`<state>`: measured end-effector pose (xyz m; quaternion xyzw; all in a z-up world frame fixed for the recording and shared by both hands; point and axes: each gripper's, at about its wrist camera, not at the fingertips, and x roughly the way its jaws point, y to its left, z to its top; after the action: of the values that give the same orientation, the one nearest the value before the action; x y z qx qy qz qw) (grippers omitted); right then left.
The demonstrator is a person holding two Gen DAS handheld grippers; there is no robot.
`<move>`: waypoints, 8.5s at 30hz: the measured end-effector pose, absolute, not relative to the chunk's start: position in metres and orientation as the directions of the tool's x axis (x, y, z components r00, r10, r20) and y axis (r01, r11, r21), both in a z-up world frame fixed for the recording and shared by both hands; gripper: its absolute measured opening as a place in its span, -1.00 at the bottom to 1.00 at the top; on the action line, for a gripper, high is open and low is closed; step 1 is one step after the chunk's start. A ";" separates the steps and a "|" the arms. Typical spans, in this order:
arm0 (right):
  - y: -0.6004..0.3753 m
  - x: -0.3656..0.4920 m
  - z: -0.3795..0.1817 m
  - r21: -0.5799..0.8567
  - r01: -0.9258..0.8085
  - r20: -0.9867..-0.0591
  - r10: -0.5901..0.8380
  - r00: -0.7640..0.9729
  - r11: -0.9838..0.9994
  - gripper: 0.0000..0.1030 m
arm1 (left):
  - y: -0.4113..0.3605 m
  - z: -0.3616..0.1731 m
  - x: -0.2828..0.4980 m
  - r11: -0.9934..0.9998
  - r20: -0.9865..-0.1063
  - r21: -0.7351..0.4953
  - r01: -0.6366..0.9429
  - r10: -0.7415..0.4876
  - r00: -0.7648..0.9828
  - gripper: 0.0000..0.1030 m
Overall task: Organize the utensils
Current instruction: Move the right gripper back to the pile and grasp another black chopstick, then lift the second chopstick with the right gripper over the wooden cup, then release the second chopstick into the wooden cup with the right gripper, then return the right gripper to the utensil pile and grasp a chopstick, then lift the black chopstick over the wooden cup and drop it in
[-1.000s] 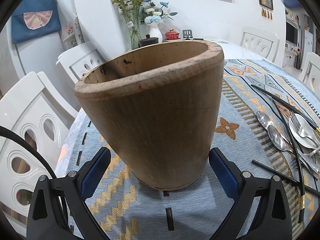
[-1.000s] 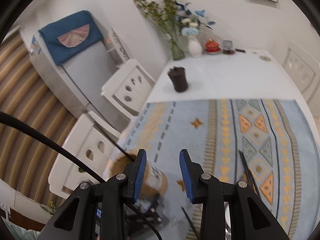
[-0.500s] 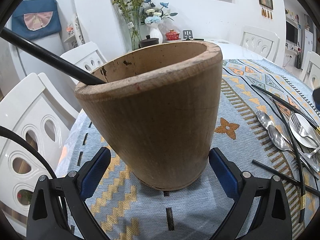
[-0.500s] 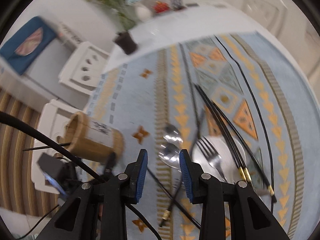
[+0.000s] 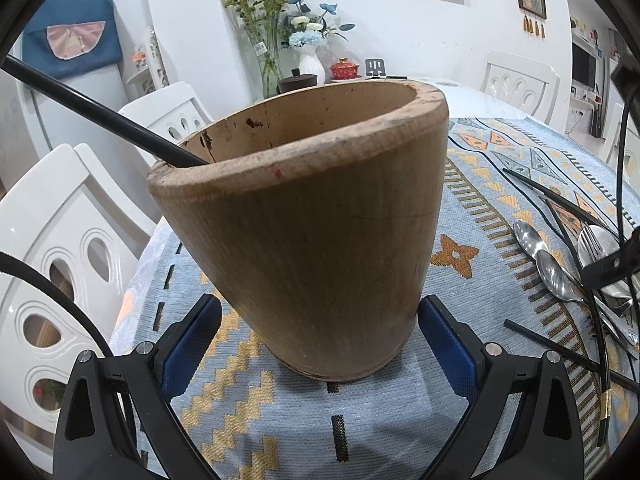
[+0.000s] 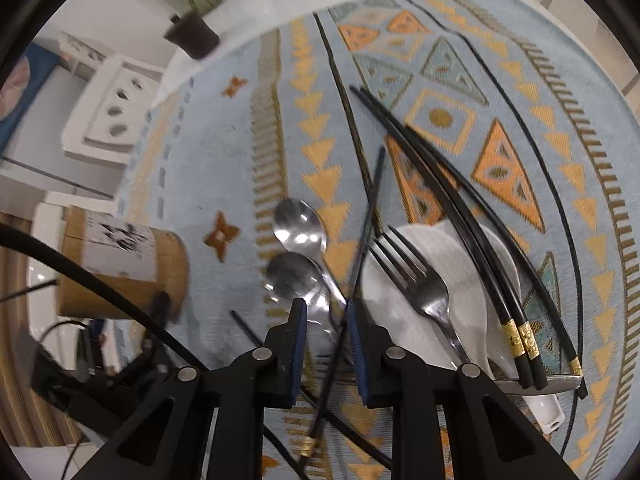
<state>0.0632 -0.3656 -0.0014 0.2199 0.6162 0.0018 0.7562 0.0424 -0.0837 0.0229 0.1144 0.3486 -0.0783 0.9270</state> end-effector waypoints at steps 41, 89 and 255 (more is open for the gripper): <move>-0.396 0.020 0.039 0.653 0.276 -0.732 0.494 0.469 0.705 -0.89 | -0.083 0.021 0.045 0.961 -0.670 0.155 0.227 -0.067 0.739 0.92; -0.286 0.085 0.213 0.493 -0.227 -0.567 0.508 0.649 0.840 -0.89 | -0.082 0.021 0.044 0.961 -0.666 0.156 0.226 -0.067 0.743 0.92; -0.241 0.076 0.236 0.273 -0.334 -0.558 0.431 0.709 0.902 -0.91 | -0.083 0.020 0.045 0.961 -0.672 0.156 0.228 -0.066 0.737 0.92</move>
<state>0.0756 -0.2413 0.2365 0.0760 0.3198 0.2074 0.9214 0.0446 -0.0831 0.0199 0.1147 0.3535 -0.0793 0.9250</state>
